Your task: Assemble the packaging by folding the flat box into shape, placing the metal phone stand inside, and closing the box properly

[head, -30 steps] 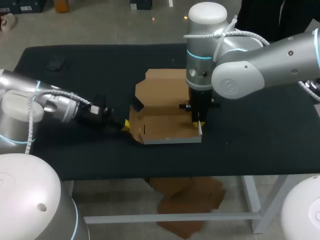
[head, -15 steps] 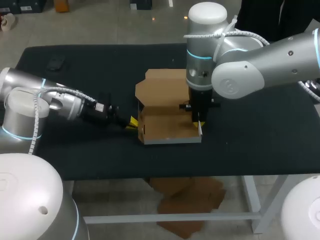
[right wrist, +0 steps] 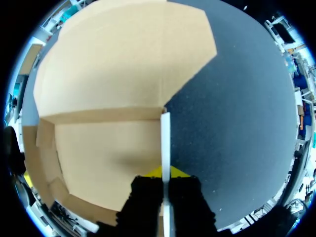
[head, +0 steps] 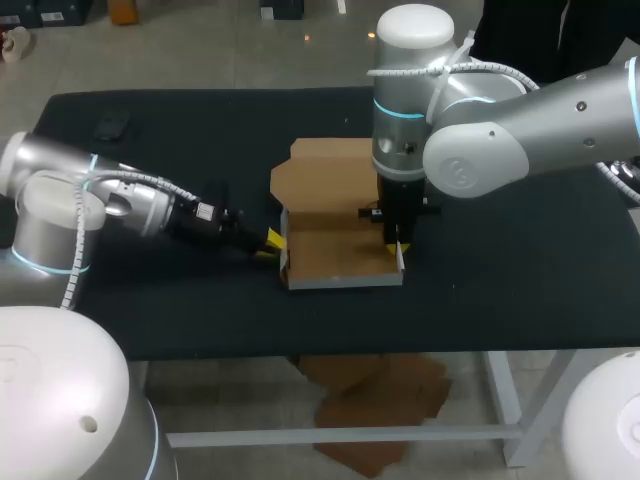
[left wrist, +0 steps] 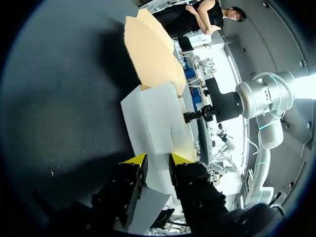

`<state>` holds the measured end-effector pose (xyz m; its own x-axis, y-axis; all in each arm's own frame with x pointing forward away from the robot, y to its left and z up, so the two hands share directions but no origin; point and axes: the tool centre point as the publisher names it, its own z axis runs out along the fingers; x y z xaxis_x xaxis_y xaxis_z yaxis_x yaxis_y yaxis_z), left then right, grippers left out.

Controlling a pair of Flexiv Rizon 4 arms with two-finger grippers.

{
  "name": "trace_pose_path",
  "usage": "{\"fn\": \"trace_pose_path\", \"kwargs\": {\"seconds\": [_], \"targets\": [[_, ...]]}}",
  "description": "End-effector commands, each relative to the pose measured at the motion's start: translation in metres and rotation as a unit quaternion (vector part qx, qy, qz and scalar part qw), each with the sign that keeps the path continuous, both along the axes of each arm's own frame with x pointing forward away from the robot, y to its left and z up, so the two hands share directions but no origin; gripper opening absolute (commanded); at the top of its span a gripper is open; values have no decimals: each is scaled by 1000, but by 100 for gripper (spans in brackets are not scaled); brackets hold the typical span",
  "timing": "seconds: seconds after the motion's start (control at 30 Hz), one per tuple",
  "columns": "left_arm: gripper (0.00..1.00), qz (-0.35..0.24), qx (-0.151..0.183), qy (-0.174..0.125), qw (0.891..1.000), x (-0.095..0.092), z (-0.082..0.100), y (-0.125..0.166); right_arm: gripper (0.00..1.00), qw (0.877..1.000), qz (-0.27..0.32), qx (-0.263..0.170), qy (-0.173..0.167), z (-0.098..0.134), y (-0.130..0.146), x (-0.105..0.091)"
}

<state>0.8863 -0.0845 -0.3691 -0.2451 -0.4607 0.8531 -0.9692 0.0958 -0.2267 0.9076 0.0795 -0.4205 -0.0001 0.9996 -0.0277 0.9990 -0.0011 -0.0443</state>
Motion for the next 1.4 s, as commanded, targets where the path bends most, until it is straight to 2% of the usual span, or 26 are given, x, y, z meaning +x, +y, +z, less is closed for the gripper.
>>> {"fn": "trace_pose_path", "kwargs": {"seconds": [0.03, 0.4, 0.8, 1.0, 1.4], "targets": [[35, -2, 7, 2, 1000, 3, -1, -8, 0, 1000, 0, -1, 1, 0, 1, 0], [38, 10, 56, -7, 998, 5, -1, -23, 0, 1000, 0, -1, 1, 0, 1, 0], [40, 38, 109, -13, 993, 7, -3, -25, 0, 1000, 0, -1, 1, 0, 1, 0], [41, 51, 156, -15, 986, 7, -7, -29, 0, 1000, 0, -1, 1, 0, 1, 0], [46, 72, 251, -21, 965, 13, -14, -36, 0, 1000, 0, -1, 1, 0, 1, 0]]}}
